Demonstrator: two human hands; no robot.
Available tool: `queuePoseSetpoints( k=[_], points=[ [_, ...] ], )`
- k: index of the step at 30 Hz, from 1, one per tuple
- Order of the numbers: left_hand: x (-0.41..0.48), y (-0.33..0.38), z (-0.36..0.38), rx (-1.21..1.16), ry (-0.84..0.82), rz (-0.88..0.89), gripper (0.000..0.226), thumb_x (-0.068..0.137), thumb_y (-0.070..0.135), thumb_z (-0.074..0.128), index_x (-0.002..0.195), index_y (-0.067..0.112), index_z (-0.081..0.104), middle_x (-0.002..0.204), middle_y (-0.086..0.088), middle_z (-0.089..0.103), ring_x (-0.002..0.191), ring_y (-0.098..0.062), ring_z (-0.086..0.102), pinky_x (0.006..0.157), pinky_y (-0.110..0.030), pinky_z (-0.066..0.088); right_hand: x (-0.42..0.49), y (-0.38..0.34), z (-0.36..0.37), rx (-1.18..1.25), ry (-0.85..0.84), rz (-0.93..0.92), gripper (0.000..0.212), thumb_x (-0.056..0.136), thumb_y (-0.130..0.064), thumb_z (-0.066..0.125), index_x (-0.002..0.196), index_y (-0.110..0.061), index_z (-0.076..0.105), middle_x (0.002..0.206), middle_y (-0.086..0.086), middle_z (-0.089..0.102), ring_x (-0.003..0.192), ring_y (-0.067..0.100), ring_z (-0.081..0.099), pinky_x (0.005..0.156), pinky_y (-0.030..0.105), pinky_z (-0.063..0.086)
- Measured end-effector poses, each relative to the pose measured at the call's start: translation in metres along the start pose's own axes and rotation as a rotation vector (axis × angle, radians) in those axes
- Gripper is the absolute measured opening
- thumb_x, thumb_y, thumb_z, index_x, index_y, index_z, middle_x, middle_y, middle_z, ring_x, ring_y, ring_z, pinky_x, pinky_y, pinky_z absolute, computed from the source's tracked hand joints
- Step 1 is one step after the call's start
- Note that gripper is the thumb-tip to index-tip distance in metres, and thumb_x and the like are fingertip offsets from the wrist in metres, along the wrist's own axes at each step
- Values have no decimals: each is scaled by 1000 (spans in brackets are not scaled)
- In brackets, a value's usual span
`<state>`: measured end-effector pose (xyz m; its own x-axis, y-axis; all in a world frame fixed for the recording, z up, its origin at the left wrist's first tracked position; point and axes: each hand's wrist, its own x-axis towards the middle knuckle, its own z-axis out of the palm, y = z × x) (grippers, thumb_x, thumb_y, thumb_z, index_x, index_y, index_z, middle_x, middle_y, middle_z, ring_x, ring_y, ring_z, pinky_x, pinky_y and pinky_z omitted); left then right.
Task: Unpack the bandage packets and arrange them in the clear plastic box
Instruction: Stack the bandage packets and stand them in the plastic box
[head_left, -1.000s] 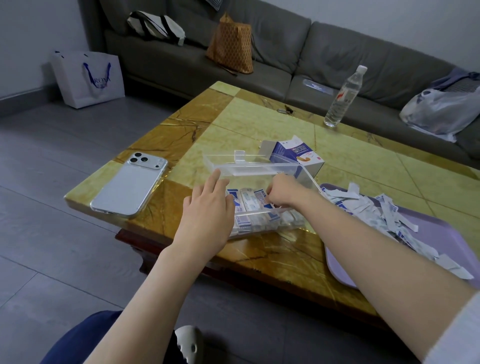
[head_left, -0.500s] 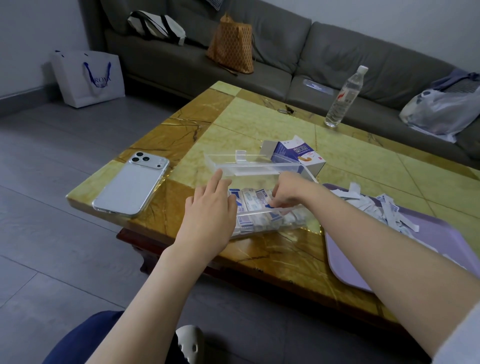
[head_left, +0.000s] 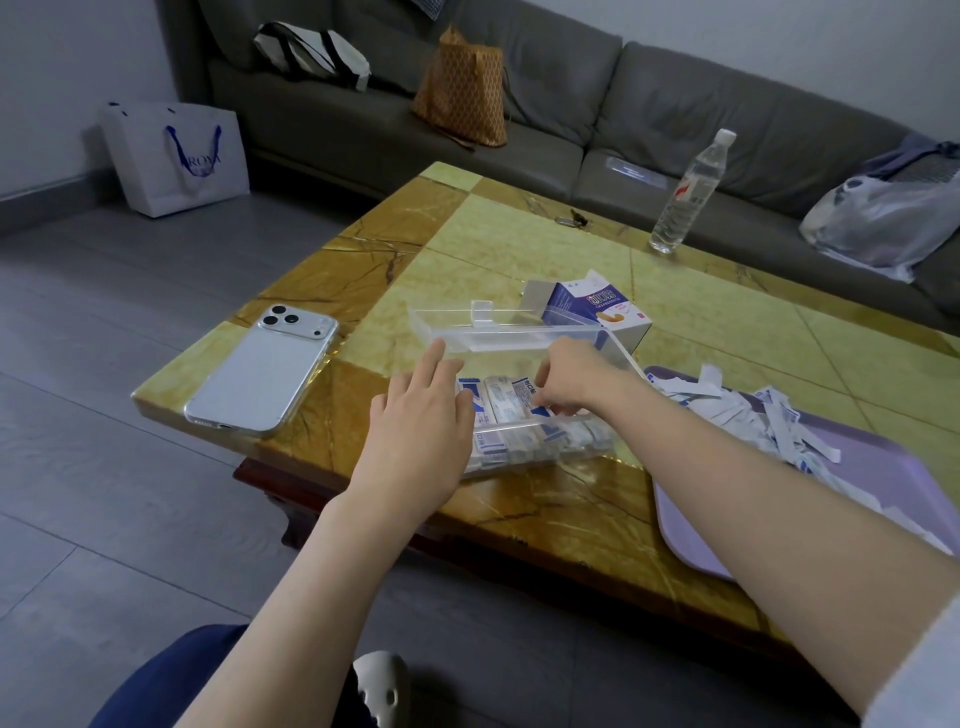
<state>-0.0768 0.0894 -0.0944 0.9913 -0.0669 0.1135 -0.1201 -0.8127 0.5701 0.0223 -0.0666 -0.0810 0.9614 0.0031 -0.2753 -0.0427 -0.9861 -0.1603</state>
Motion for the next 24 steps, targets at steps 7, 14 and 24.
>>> queuePoseSetpoints(
  k=[7,14,24],
  points=[
    [0,1,0,20,12,-9,43,101,28,24,144,22,25,157,6,7,138,-19,20,108,-38,22,-3,7,-2,-35,53,-79,20,91,-12,54,104,-4,67,98,13,69,81,24,65,77,38,56],
    [0,23,6,50,227,129,36,95,13,40,129,18,45,138,-2,40,125,-22,36,100,-36,27,-58,28,-7,136,567,-384,23,97,-18,45,115,-12,58,107,0,60,96,14,54,80,26,44],
    [-1,97,68,41,115,583,28,79,8,46,102,14,60,96,-3,58,88,-26,54,76,-31,32,-93,159,18,50,691,-137,20,91,-9,53,110,-8,56,108,8,54,100,25,53,82,31,42]
  ],
)
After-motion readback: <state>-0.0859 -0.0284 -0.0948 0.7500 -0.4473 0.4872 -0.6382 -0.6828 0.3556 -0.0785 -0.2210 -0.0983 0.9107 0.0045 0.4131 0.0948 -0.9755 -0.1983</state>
